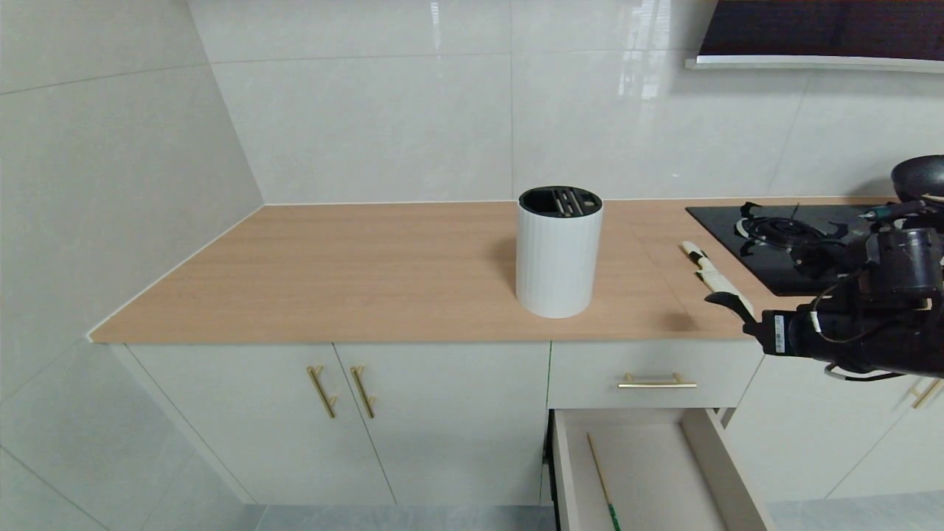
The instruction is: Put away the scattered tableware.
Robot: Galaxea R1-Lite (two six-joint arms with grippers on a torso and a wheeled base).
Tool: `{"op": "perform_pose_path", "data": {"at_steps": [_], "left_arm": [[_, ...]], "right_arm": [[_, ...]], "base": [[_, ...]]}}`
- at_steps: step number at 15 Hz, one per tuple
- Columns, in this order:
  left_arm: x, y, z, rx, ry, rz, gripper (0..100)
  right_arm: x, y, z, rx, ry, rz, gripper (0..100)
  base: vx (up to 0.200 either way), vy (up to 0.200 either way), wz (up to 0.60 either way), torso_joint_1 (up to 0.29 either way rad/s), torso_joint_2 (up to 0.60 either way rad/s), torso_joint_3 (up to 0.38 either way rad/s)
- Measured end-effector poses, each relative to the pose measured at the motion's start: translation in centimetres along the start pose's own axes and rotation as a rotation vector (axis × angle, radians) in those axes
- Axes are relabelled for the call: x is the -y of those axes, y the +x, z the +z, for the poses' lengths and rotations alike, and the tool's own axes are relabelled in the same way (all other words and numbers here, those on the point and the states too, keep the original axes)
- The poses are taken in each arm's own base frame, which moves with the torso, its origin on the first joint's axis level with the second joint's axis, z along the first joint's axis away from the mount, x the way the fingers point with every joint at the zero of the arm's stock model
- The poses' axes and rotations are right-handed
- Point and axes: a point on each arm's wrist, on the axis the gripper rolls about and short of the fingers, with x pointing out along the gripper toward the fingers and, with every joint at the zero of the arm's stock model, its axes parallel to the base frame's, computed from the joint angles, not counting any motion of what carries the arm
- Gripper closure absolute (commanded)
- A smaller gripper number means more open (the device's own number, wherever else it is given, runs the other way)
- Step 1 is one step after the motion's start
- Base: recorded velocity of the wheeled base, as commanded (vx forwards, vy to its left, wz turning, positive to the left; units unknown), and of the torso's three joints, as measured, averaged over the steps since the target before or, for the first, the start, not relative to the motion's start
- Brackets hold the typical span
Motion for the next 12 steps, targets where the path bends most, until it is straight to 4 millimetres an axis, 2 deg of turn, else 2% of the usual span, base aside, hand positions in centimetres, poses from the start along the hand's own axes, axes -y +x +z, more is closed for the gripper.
{"op": "perform_pose_path", "data": {"at_steps": [3, 12], "left_arm": [[0.0, 0.0, 0.0, 0.000, 0.000, -0.001, 0], [0.0, 0.0, 0.0, 0.000, 0.000, 0.000, 0]], "right_arm": [[-0.1, -0.2, -1.7, -0.028, -0.037, 0.003, 100], [-1.2, 0.8, -4.3, -0.134, -0.122, 0.033, 100]], "base": [[0.000, 0.000, 0.00, -0.067, 0.14, 0.081], [0.000, 0.000, 0.00, -0.225, 0.50, 0.268]]}}
